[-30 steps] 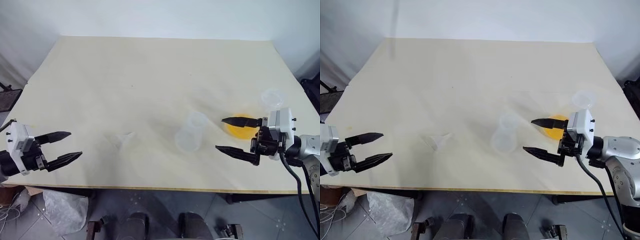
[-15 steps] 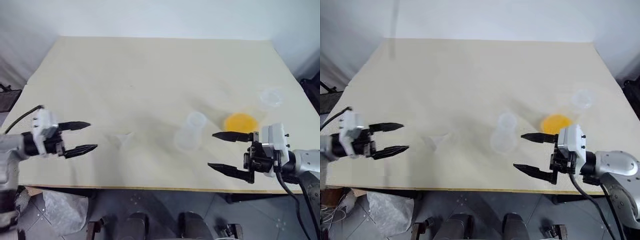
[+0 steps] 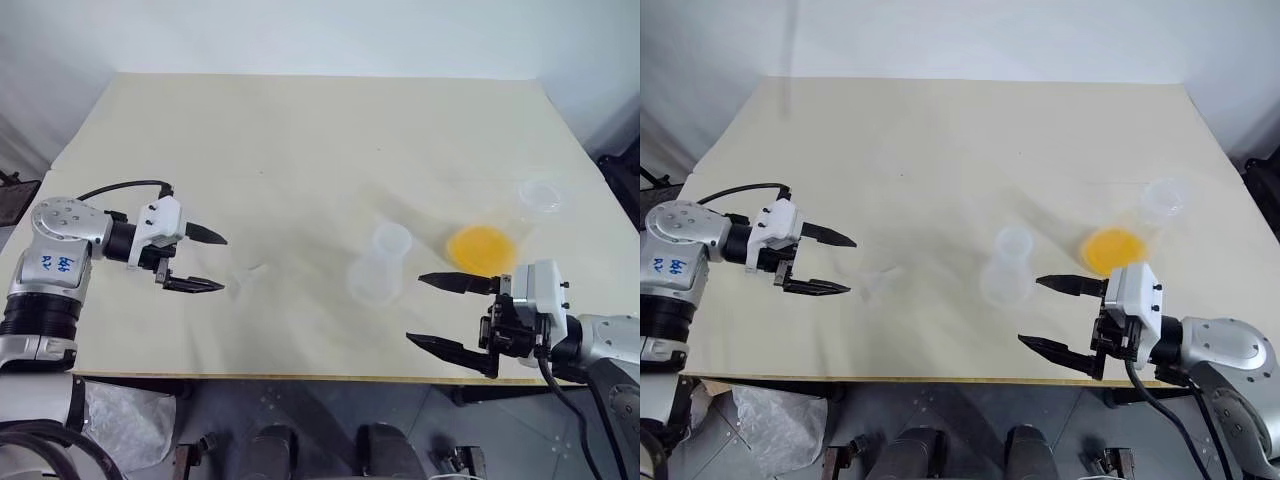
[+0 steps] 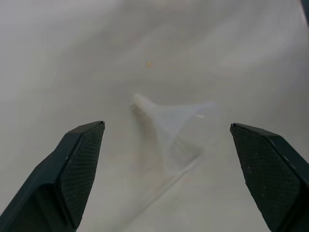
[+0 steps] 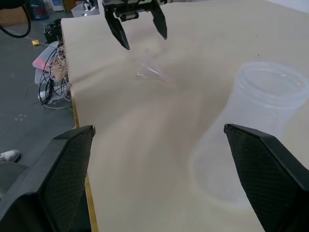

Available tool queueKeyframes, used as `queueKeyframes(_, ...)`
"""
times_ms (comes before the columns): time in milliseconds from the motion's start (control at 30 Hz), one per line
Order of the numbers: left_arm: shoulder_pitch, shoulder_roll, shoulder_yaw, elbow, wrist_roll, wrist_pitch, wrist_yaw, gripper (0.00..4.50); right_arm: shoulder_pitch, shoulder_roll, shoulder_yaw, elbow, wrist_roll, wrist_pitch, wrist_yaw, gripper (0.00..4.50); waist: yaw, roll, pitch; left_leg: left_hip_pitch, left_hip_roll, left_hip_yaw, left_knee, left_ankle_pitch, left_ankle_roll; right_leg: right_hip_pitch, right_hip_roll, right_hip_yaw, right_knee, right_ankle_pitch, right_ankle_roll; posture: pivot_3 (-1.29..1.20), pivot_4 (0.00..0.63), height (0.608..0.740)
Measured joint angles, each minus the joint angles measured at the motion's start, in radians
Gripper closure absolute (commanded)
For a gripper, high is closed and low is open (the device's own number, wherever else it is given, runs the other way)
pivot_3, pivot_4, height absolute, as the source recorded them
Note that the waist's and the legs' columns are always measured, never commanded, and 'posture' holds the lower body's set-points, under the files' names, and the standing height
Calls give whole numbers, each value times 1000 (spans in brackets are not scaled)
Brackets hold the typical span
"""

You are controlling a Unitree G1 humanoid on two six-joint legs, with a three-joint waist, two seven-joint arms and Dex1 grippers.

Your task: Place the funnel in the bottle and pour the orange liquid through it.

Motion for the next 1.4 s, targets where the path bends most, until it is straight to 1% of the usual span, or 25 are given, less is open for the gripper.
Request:
queueKeyframes(200,-52,-28,-46,50,19,-33,0,73,32,0,-3,-10,-1,-1,-18,0,-2,0,0,0,0,0,0,0,0,0,0,0,1,0,0,0,150,740)
queueKeyframes(567,-115,-36,-120,96,37,-71,-1,73,47,0,-13,-12,-3,-4,-29,0,0,0,0,0,0,0,0,0,0,0,0,0,1,0,0,0,150,740)
queueKeyframes(667,-118,-36,-139,110,36,-79,-1,616,55,0,-13,-13,-4,-5,-30,0,0,0,0,0,0,0,0,0,0,0,0,0,2,0,0,0,150,740)
queueKeyframes(733,-118,-36,-161,111,36,-84,-1,1230,55,0,-14,-15,-5,-5,-32,0,-1,0,0,0,0,0,0,0,0,0,0,0,2,0,0,0,150,740)
queueKeyframes(800,-118,-35,-171,111,34,-86,-1,1939,57,0,-15,-16,-6,-7,-32,0,-1,0,0,0,0,0,0,0,0,0,0,0,2,0,0,0,150,740)
queueKeyframes(1067,-120,-34,-197,118,28,-97,-1,4357,66,0,-40,-16,-12,-21,-32,0,0,0,0,0,0,0,1,0,0,0,0,0,2,0,0,0,150,740)
queueKeyframes(1100,-120,-34,-197,119,24,-96,-1,4433,67,0,-40,-16,-12,-21,-32,0,0,0,0,0,0,0,1,0,0,0,0,0,2,0,0,0,150,740)
queueKeyframes(1400,-127,-29,-209,120,-5,-94,-1,4433,66,0,-40,-16,-13,-22,-33,0,0,0,0,0,0,-1,1,0,0,0,0,0,3,0,0,0,150,740)
